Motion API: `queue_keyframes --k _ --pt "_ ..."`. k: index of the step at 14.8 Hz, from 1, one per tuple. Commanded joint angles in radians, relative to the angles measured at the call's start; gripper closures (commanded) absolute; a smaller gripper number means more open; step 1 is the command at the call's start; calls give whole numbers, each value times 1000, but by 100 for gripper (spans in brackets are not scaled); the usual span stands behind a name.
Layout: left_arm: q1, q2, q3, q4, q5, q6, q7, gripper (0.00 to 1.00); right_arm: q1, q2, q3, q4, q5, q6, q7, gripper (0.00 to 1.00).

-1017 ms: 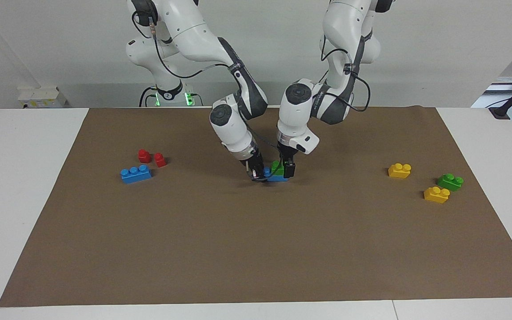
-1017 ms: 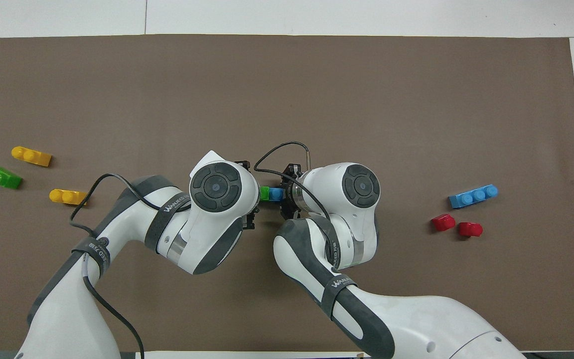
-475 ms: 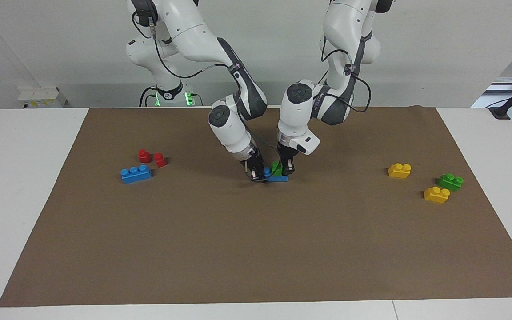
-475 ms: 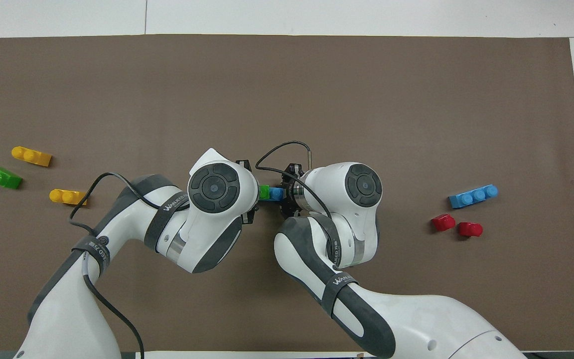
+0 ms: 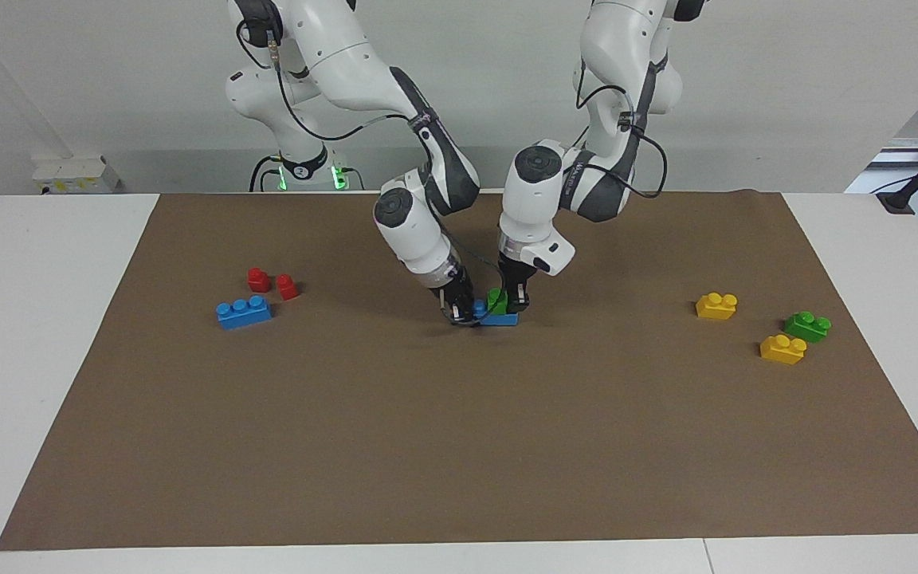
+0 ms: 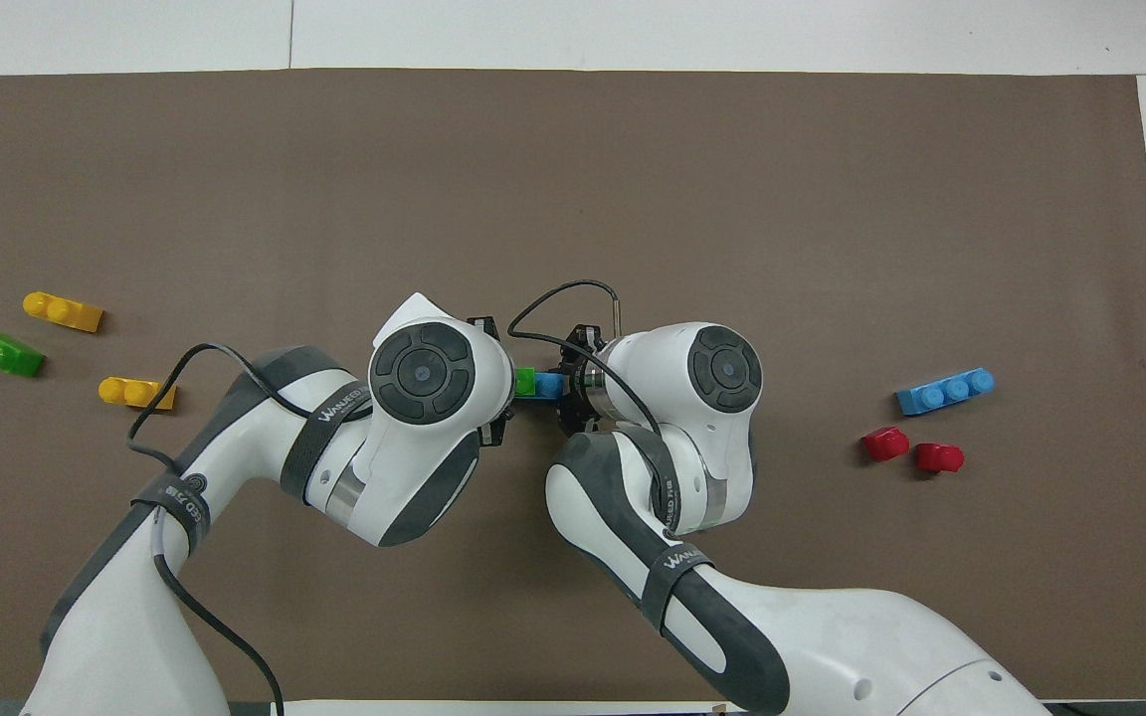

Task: Remove green block with left arm and hold with right
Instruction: 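Pull the green brick away with the left gripper while the right gripper pulls blue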

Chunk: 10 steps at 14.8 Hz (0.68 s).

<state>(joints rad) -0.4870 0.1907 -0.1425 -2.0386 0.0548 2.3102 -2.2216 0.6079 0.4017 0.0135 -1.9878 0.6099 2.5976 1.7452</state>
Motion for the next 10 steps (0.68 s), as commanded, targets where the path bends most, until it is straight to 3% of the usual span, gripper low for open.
queue_keyframes --k 1,7,10 --pt "27 -60 12 20 8 -83 17 100 -13 6 5 -11 27 15 -19 100" --pt "123 -102 11 34 7 -146 132 100 -31 -4 0 1 24 -16 -24 100" --pt "197 -109 11 32 7 -173 235 100 -94 -50 -4 41 10 -147 -111 100"
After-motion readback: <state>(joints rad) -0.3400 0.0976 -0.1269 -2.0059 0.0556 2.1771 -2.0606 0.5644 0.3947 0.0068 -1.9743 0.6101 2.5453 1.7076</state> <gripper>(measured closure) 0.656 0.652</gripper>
